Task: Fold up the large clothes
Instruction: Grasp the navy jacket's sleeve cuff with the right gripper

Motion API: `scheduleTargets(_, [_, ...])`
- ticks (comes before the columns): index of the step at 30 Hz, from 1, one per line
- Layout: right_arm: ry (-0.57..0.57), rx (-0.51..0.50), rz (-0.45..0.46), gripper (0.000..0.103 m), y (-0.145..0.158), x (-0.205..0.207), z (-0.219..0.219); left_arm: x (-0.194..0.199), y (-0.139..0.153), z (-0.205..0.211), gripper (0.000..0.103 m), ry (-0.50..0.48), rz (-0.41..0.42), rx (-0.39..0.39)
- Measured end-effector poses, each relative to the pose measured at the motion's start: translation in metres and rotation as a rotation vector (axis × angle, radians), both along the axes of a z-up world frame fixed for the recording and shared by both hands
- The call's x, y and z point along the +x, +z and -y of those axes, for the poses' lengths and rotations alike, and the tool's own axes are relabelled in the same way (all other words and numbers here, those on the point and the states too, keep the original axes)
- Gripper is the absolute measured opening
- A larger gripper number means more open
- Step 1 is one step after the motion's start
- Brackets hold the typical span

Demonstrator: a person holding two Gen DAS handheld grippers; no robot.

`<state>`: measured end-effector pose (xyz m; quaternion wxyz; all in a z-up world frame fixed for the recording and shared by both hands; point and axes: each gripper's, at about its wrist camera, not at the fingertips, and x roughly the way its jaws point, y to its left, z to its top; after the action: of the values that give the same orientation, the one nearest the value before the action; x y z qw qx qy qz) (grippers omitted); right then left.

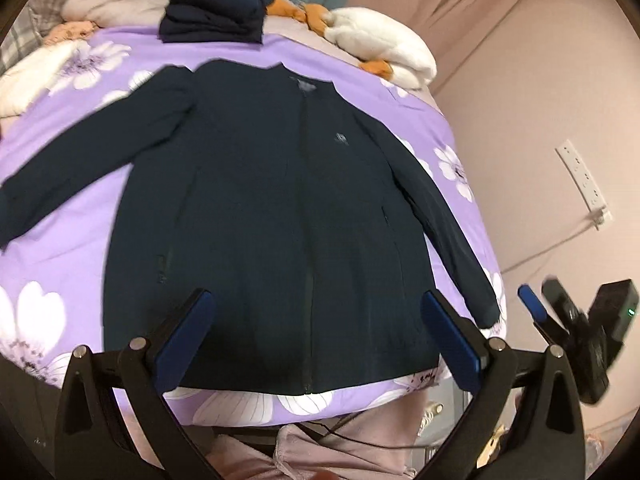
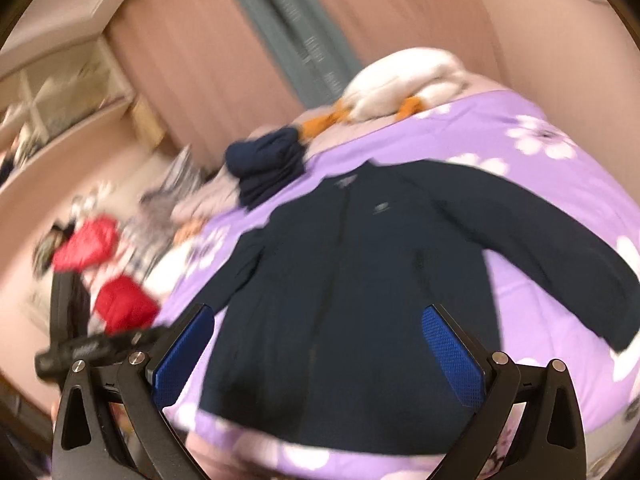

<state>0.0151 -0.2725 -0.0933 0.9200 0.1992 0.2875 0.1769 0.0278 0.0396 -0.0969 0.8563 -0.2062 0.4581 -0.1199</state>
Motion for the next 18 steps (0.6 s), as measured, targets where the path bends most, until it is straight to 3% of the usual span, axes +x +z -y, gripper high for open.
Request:
scheduleTargets(2, [-0.087, 0.022, 0.022, 0.103, -0.010, 0.002, 0.024, 0.000, -0.005, 0.004, 0.103, -0.019, 0.017, -0.003])
scheduleTargets(8, [-0.179, 0.068, -0.039, 0.103, -0.045, 0.007, 0.072, 0.010, -0.017, -0.006, 0.103, 0.012, 0.044, -0.158])
scheduleTargets(13, [-0.335, 0.041, -0.111, 0.103, -0.066, 0.007, 0.109, 0.030, -0.034, -0.017, 0.103, 0.071, -0.001, -0.145])
scheduleTargets(15, [-0.392, 0.095, -0.148, 0.103, -0.079, 0.006, 0.131, 0.035, -0.040, -0.019, 0.103, 0.061, -0.007, -0.142])
scheduleTargets(18, [-0.468, 0.165, -0.165, 0.103, -0.095, -0.003, 0.155, 0.040, -0.048, -0.021, 0.103, 0.026, 0.004, -0.201])
